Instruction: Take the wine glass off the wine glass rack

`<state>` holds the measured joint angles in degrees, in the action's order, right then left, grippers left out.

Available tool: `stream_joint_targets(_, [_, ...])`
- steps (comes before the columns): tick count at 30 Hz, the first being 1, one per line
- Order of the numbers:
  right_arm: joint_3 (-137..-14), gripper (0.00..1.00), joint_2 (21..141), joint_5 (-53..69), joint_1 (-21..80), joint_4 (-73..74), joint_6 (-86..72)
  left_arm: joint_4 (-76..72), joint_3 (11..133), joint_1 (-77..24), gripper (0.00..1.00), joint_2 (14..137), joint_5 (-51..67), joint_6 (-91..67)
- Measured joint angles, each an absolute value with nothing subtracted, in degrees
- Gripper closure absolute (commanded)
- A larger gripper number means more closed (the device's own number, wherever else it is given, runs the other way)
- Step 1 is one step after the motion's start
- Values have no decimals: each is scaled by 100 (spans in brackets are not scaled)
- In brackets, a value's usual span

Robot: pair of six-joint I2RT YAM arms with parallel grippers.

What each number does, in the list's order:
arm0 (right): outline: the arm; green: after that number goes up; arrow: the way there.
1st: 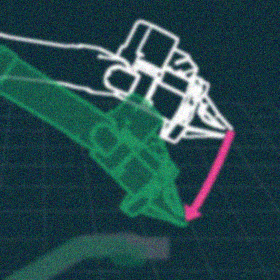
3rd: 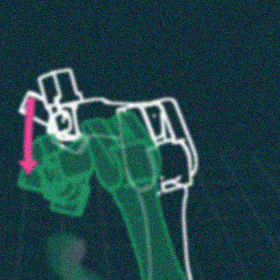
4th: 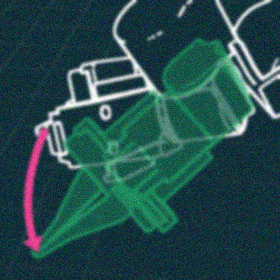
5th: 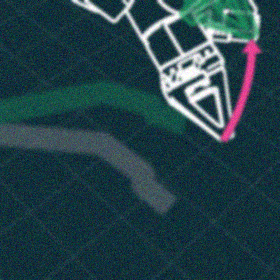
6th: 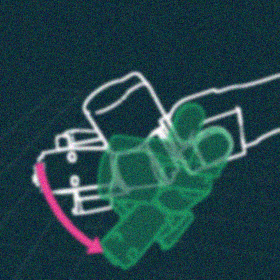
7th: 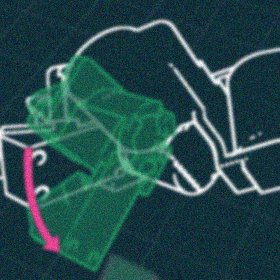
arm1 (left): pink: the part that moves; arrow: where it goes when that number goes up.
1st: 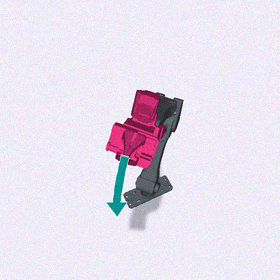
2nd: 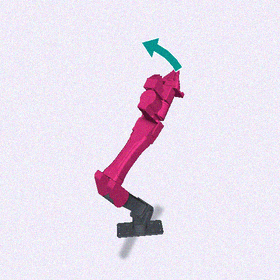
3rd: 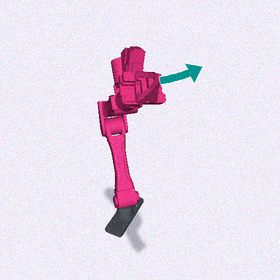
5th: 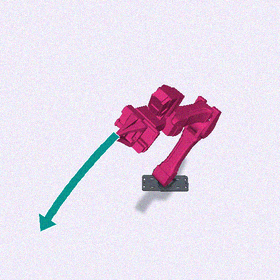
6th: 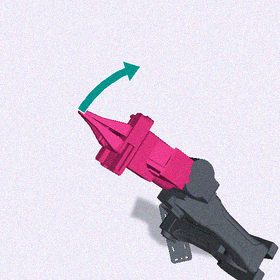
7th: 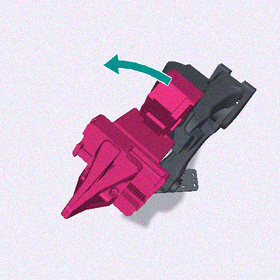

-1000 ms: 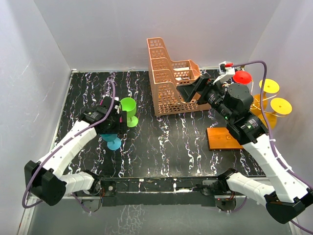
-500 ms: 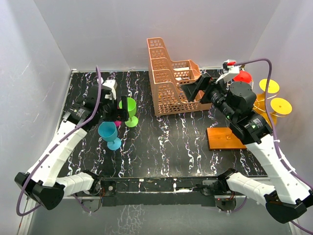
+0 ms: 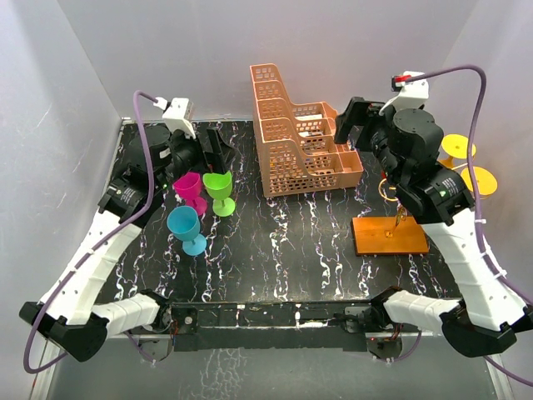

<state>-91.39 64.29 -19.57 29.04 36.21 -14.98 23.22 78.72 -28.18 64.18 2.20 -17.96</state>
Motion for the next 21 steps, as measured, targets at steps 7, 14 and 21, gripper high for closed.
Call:
stream_joint_targets(7, [-9745, 0, 6775, -3557, 2904, 4211, -871, 1321, 7100, -2818, 3, 6267, 451, -1632])
stream_joint_targets(14, [-9974, 11, 7203, -4812, 2904, 4383, 21, 956, 6204, -3063, 3, 6112, 34, -1164])
stream_joint_targets(21, [-9974, 26, 7609, -5520, 2904, 4449, 829, 921, 5986, -3437, 3, 5802, -467, -882])
